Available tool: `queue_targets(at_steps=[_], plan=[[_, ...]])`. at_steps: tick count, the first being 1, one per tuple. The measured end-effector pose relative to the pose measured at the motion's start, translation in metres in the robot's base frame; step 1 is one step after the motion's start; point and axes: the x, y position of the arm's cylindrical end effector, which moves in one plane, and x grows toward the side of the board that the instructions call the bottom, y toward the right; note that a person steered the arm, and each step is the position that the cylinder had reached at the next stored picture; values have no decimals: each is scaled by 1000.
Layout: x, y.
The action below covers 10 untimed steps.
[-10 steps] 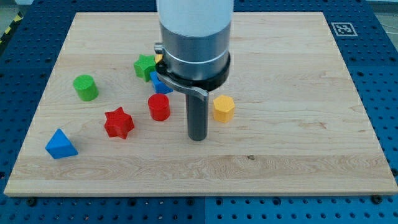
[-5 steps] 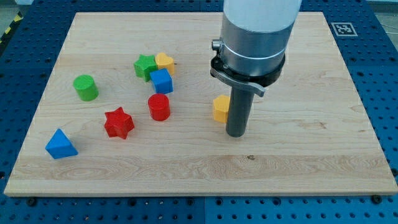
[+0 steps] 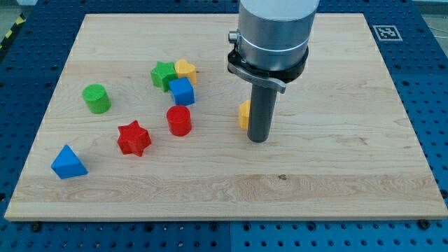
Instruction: Move the yellow hexagon diagonal to the red circle
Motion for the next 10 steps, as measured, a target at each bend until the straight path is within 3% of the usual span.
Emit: queue_targets(at_steps=[5, 7, 10], plan=[[-20, 31], [17, 31], [1, 31]])
